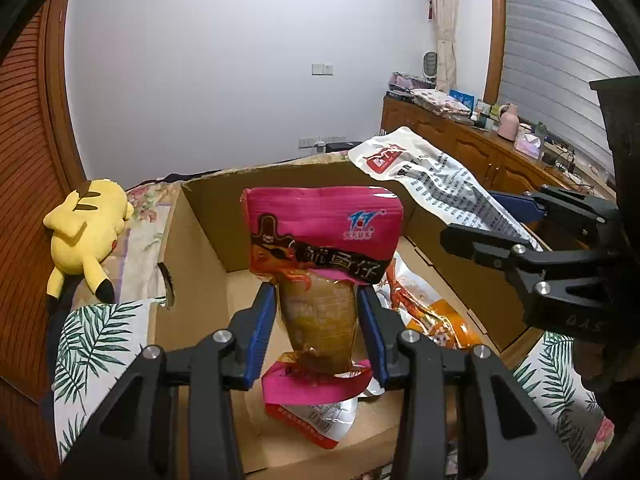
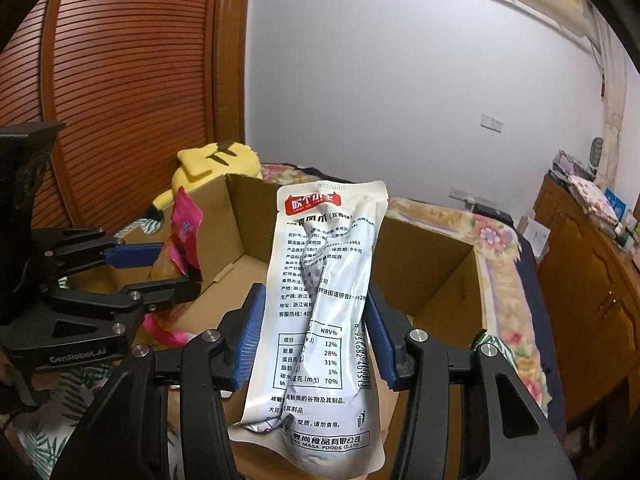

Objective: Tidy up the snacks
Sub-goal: 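Lower both packs into the cardboard box and open both tools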

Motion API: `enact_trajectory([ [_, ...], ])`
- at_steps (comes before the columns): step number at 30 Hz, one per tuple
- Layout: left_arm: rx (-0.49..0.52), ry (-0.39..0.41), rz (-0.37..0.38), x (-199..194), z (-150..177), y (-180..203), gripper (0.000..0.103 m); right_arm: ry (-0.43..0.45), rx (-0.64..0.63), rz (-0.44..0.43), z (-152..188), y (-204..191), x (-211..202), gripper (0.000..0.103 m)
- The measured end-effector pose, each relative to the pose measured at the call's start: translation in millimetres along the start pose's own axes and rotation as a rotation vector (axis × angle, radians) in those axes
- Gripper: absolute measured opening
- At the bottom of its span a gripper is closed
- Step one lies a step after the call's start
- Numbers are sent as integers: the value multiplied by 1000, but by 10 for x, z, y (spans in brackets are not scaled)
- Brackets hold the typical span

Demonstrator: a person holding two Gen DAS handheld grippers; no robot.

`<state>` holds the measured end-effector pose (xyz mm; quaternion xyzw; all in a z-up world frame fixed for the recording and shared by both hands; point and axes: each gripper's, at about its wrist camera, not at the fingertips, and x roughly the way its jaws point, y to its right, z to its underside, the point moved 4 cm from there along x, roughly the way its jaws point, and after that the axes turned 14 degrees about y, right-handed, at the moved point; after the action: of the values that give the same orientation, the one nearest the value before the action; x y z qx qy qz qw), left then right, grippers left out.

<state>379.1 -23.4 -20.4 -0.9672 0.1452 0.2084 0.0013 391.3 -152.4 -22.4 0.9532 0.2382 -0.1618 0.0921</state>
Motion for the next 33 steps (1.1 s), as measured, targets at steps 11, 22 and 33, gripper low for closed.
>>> enact_trajectory([
  [11, 10, -18, -21, 60, 91, 7, 43, -31, 10, 29, 51, -6, 149, 52],
  [22, 29, 27, -16, -92, 93, 35, 53, -78, 18, 23, 184, -25, 196, 58],
  [33, 39, 105, -14, -457, 72, 47, 56, -106, 62, 35, 250, 38, 150, 66],
])
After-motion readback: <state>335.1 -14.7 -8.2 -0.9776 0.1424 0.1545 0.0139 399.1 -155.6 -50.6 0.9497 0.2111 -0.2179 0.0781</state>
